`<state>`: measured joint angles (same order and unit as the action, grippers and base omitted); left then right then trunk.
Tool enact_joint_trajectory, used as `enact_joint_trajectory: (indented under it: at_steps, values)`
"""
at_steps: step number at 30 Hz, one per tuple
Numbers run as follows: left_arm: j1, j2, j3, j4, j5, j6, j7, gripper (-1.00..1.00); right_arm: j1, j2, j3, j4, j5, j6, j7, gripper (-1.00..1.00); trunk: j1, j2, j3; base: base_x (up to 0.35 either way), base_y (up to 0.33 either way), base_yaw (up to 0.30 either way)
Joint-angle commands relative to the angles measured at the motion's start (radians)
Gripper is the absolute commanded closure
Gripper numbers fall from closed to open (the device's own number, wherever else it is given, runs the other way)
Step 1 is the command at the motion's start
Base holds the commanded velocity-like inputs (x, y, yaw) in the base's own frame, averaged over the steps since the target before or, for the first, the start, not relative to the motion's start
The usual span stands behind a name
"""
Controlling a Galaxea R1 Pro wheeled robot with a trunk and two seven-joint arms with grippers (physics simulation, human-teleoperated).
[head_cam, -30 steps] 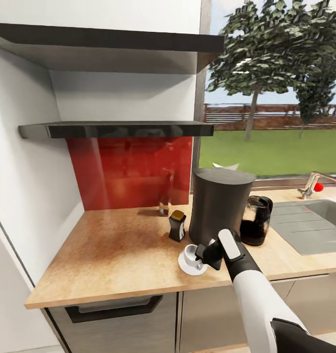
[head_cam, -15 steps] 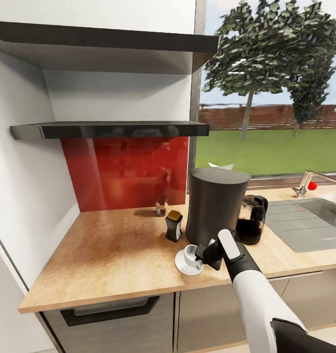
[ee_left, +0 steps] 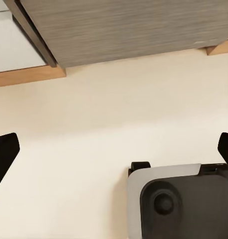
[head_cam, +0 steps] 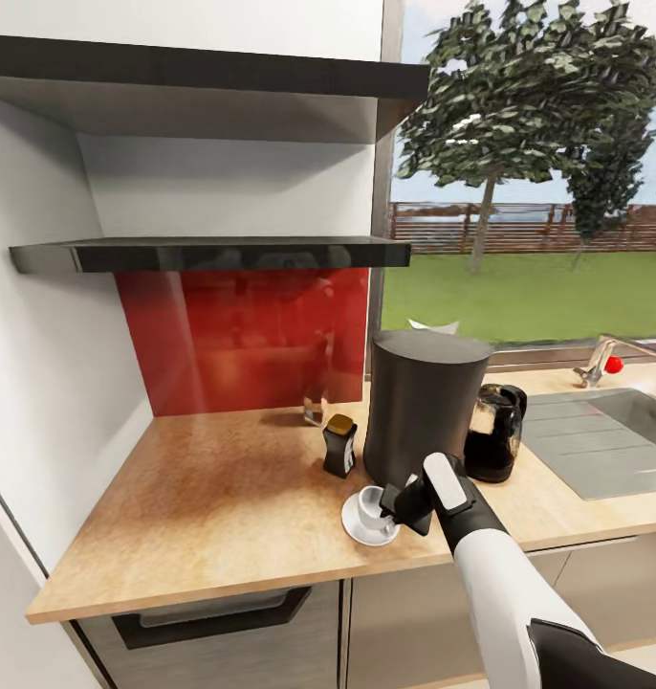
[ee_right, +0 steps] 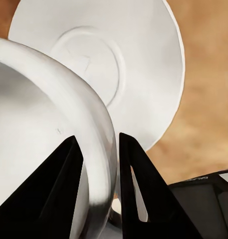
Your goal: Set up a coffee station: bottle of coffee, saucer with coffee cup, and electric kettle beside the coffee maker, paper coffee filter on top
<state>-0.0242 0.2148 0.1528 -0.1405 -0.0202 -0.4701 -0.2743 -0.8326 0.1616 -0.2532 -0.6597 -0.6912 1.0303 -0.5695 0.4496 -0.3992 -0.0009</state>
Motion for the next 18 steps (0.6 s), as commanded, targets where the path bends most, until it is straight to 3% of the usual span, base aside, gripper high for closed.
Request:
enact_joint_trajectory:
  at_steps: [1, 13, 18]
  values:
    - [0.000, 0.000, 0.008, 0.001, -0.002, -0.002, -0.008, -1.00, 0.000, 0.001, -0.005, -0.001, -0.011, 0.001, -0.010, 1.00, 0.000, -0.001, 0.000, 0.001, 0.000, 0.000]
    - [0.001, 0.000, 0.008, 0.001, -0.002, -0.001, -0.008, -1.00, 0.000, 0.000, -0.004, 0.001, -0.010, 0.000, -0.009, 1.00, 0.000, -0.001, 0.000, 0.001, 0.000, 0.000]
    - [0.001, 0.000, 0.008, 0.001, -0.002, -0.001, -0.008, -1.00, 0.000, 0.000, -0.005, 0.001, -0.010, 0.000, -0.009, 1.00, 0.000, -0.001, 0.000, 0.109, 0.000, 0.000]
